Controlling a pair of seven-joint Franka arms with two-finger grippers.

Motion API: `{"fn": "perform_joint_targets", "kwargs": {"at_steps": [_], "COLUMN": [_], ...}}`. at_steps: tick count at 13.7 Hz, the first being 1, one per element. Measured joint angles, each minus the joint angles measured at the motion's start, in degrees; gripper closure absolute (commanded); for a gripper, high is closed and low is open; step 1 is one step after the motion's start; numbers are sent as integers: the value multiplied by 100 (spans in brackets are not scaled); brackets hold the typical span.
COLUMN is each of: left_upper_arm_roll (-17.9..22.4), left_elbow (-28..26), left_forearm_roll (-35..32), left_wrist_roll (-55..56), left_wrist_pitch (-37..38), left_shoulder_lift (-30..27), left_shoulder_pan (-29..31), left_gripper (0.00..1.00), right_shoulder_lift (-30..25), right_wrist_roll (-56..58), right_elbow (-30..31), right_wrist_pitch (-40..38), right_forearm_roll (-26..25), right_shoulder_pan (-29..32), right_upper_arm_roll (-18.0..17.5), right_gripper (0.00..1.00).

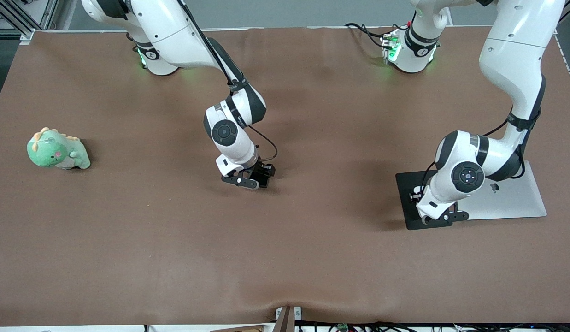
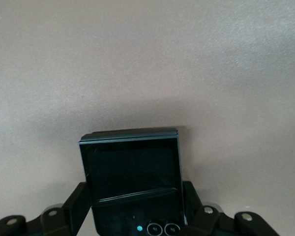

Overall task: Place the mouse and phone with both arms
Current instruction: 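Lower the mouse onto the pad while the right gripper grasps the phone, then release the mouse and lift the left gripper while the right gripper carries the phone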

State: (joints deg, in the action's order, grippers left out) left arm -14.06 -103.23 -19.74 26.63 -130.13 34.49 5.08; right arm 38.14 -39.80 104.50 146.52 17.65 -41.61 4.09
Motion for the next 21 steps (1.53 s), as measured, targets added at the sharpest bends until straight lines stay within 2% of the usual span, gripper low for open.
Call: {"fn": "perform_joint_targets", "kwargs": {"at_steps": [2,6,7,8,9,15,21], "left_upper_arm_roll": [-1,-18,-22,-24,-24,-69,-302], "left_elbow": [0,0,1,1,1,100,203], "left_forearm_roll": [-36,-37,-39,-39,-39,-39,158], "left_wrist_roll": [-7,-8,-36,-111,-180,-216,-211], "left_wrist_pitch": [-108,-254,-274,-295,-309,-315,311], "left_shoulder_lift": [93,250,283,310,326,270,-492], "left_shoulder_pan": [75,78,77,78,80,81,79], "left_gripper": [100,100,91,42,0,0,0], "right_shoulder_lift": [1,-53,-121,-226,-353,-1169,-1601], "right_wrist_roll": [0,27,109,245,436,2146,4433], "right_elbow": [-80,-414,-442,-428,-367,874,1625], "right_wrist_pitch": [-307,-1463,-1672,-1845,-1957,-1958,-1890], "right_forearm_roll": [-4,-88,-100,-105,-108,-118,-137], "right_shoulder_pan": [11,157,248,370,510,1408,2817], "right_upper_arm_roll": [47,177,197,207,212,242,289], "right_gripper": [100,100,100,100,100,100,100]}}
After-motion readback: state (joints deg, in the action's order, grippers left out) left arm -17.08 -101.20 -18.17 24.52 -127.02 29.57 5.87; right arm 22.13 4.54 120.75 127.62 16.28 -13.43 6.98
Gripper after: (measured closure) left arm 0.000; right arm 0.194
